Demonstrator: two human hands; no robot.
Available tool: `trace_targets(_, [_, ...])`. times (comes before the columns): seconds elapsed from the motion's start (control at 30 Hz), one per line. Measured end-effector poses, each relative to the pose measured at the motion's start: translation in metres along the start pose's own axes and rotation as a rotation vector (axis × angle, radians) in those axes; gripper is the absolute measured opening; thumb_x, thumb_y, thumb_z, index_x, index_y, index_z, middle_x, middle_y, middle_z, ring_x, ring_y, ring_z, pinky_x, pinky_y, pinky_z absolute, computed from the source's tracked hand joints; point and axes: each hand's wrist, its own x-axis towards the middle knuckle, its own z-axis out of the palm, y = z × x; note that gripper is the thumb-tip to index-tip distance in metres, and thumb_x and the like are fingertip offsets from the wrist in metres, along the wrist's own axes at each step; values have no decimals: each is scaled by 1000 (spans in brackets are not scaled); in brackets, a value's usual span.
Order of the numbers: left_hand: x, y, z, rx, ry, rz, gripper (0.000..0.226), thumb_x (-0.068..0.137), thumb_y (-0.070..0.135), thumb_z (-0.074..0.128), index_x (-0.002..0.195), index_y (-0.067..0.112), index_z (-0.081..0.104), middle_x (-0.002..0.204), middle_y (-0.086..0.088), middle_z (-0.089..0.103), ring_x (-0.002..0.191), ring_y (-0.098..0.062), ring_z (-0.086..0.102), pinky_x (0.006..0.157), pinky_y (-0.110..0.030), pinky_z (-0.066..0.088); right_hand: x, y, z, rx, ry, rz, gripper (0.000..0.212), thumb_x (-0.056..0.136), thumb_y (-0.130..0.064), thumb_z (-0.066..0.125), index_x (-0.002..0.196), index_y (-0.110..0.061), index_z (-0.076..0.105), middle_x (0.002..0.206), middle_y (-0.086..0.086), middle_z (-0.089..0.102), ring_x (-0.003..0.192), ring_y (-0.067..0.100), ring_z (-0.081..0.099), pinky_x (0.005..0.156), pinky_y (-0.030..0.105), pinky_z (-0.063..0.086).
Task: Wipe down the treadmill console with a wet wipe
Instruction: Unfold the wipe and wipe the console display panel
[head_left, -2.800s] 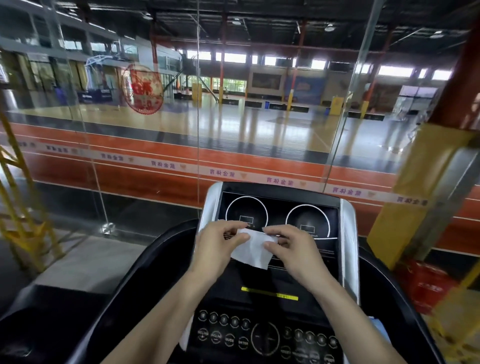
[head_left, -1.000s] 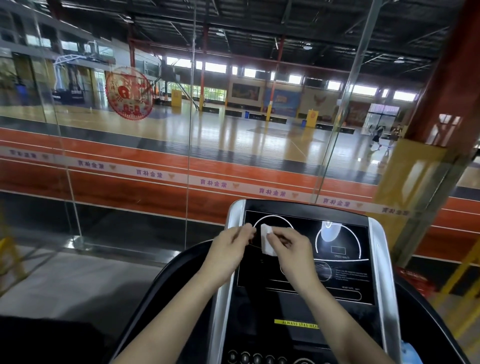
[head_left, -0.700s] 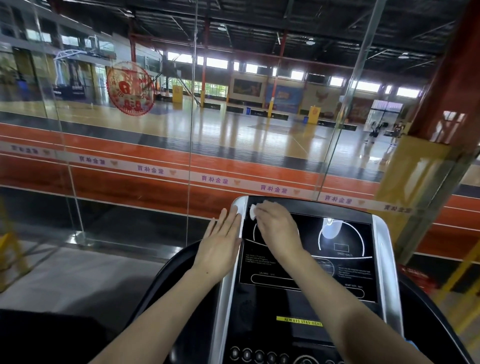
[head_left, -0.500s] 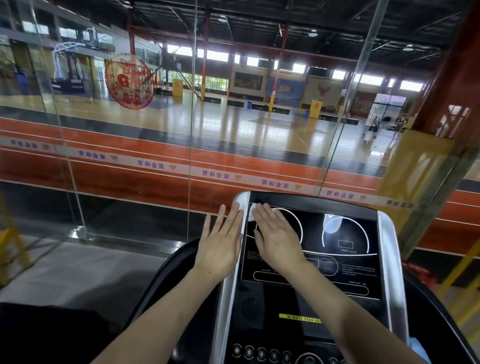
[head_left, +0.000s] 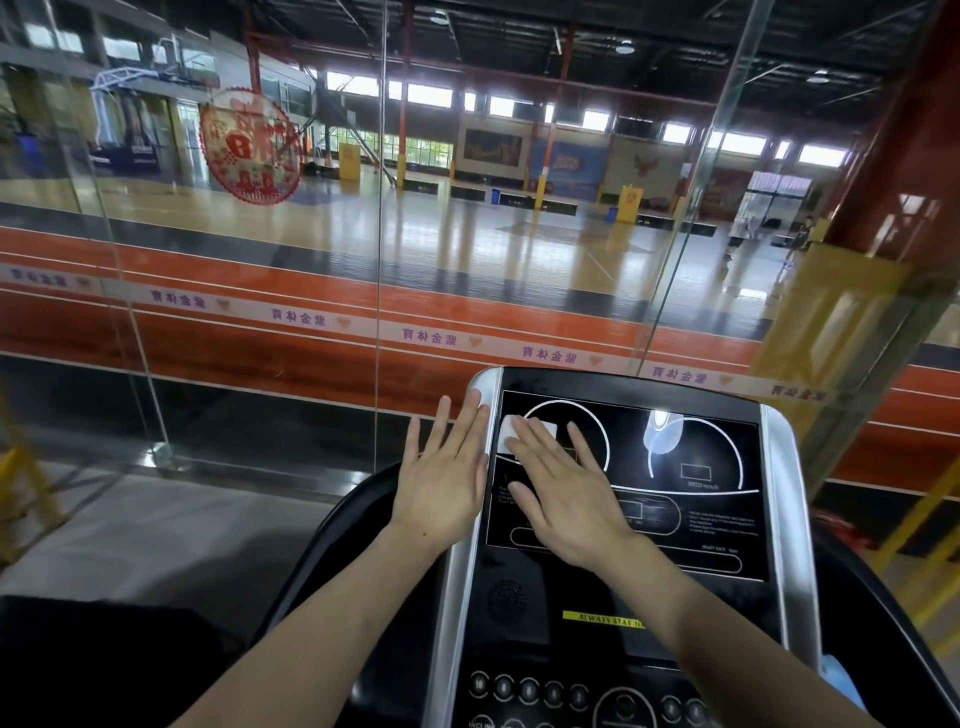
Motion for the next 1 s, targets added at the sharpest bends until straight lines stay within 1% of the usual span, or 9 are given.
trace_targets(0.27, [0,1,-1,-17,-2,-14,62,108,42,12,167,25,6,175,7,-10,162,-24,-1,130,-57,10,31,17,-12,-66,48,1,63,112,-45,26,168,-16,24,178,-2,11,165,15,8,133,47,1])
trace_targets(0.37, [0,0,0,-14,6,-19,61,108,42,12,167,25,6,175,8,-11,162,-23,-1,129,-57,10,31,10,-8,-14,47,12,62,112,-45,27,167,-16,27,178,-1,11,165,13,4,134,43,-1])
trace_targets(0.47, [0,0,1,-18,12,-22,61,108,42,13,167,26,7,175,10,-10,162,-23,0,129,-57,11,28,2,-6,7,35,20,60,113,-46,27,166,-18,30,178,-2,10,164,10,0,134,44,2])
trace_targets(0.53, [-1,0,1,-23,21,-21,61,108,41,14,167,26,8,175,10,-9,162,-22,2,129,-56,11,26,1,-5,-48,55,39,61,113,-48,26,166,-19,30,178,-2,13,165,13,8,132,46,9])
trace_targets(0.63, [-1,2,0,-34,19,-26,61,108,41,12,167,27,7,175,10,-10,162,-22,1,130,-56,11,20,2,-5,-103,95,129,62,110,-49,29,161,-18,42,173,7,33,156,28,33,126,47,23])
trace_targets(0.7, [-2,2,1,-28,21,-28,61,108,41,12,167,26,6,175,9,-11,162,-22,1,129,-56,12,19,0,-6,-113,121,180,62,109,-49,31,158,-13,47,166,14,42,151,33,38,126,51,24])
trace_targets(0.77, [-1,2,1,-29,16,-30,61,108,41,13,167,26,6,175,10,-12,162,-23,1,129,-56,12,22,-4,-7,-118,114,186,64,110,-48,30,159,-10,43,169,15,36,159,31,29,131,53,15])
trace_targets(0.9, [-1,2,1,-22,15,-33,62,108,41,14,167,26,6,175,9,-11,162,-23,2,129,-57,13,24,-10,0,-41,35,186,70,112,-53,15,169,-13,9,179,3,2,165,17,-7,134,47,-1])
trace_targets(1.0, [-1,3,1,-18,12,-37,62,107,41,15,167,26,8,175,9,-9,162,-23,4,129,-57,13,27,-15,2,19,11,181,69,111,-52,11,169,-16,1,178,-2,-5,163,11,-14,133,47,-6])
